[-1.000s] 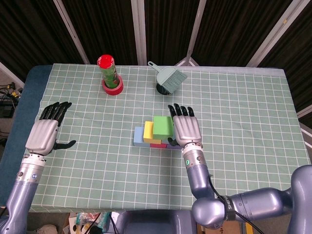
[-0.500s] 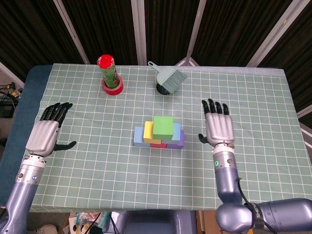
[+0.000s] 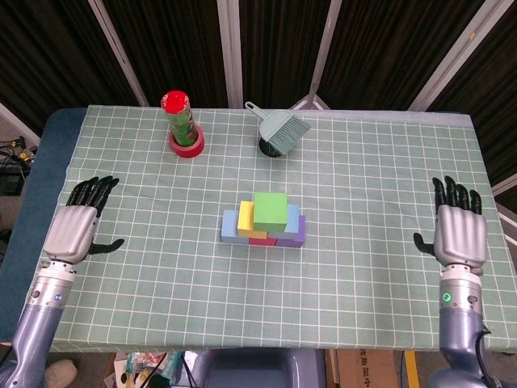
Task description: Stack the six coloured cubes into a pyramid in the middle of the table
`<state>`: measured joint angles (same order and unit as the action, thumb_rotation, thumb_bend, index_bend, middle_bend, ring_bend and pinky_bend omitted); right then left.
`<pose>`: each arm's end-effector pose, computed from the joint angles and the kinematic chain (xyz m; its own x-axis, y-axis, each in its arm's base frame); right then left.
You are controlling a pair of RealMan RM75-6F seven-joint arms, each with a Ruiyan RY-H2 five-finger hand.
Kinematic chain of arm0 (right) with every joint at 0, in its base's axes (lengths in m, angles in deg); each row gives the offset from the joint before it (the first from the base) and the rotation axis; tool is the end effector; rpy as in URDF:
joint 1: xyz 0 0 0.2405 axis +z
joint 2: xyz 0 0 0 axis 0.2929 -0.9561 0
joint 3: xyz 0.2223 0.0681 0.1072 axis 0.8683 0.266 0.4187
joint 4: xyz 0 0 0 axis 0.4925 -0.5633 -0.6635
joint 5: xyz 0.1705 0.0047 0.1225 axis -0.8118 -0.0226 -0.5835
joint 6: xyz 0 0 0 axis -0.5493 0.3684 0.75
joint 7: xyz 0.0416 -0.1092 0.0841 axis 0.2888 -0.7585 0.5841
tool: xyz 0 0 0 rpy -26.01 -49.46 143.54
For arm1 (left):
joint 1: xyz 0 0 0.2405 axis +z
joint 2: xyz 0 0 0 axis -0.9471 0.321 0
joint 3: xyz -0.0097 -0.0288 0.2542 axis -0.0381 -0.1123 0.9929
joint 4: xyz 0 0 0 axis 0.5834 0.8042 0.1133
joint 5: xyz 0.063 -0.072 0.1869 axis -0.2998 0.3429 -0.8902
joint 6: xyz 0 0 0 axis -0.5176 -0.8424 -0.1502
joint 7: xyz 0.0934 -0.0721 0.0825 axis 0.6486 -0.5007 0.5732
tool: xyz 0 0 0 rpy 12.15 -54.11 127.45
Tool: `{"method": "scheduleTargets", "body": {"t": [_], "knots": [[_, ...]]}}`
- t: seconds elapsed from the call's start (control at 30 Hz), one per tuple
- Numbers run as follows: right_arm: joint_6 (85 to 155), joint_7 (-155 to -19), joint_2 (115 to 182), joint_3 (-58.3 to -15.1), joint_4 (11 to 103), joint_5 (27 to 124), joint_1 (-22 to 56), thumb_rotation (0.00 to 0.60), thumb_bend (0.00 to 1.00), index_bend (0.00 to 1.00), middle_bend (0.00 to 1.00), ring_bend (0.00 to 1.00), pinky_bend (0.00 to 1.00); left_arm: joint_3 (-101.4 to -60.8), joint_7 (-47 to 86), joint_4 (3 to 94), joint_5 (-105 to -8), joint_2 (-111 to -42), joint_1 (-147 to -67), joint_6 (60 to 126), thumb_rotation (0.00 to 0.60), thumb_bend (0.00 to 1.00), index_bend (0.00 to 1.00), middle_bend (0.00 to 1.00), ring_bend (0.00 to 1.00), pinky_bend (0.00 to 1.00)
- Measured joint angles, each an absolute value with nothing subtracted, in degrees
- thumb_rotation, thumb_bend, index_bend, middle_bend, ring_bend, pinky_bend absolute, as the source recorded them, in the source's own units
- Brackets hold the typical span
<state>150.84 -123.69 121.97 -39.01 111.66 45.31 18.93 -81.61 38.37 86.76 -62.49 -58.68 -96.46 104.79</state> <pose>-0.1855 -0.2686 0.1829 0.4531 -0.0795 0.8879 -0.8403 0.2945 0.4552 -0.1939 0.2734 0.1259 0.3398 0.0522 0.9390 0.9350 -0.1267 -0.3313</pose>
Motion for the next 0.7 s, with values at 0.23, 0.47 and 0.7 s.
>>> {"method": "scheduleTargets", "body": {"t": [0.23, 0.47, 0.7], "knots": [[151.4, -112.3, 123.4, -49.2, 102.0, 62.5, 7.0, 0.6, 0.28, 0.0, 0.0, 0.0, 0.0, -78.5, 32.6, 79.4, -68.4, -60.8, -93.0, 107.4, 0.6, 0.13, 0.0, 0.02, 0.0, 0.0], [155.8, -104.7, 126.7, -54.5, 89.1, 76.0, -2.5, 0.6, 0.28, 0.0, 0.0, 0.0, 0.0, -75.3, 25.8, 71.6, -73.4, -61.1, -88.4, 111.4, 0.6, 0.13, 0.0, 0.01, 0.0, 0.0], [157.2, -100.9, 127.0, -55.8, 84.7, 81.8, -8.5, 0.6, 0.28, 0.0, 0.0, 0.0, 0.0, -73.5, 19.7, 67.0, -77.2, -60.6, -84.3, 115.3, 0.6, 0.13, 0.0, 0.01, 0.0, 0.0]]}}
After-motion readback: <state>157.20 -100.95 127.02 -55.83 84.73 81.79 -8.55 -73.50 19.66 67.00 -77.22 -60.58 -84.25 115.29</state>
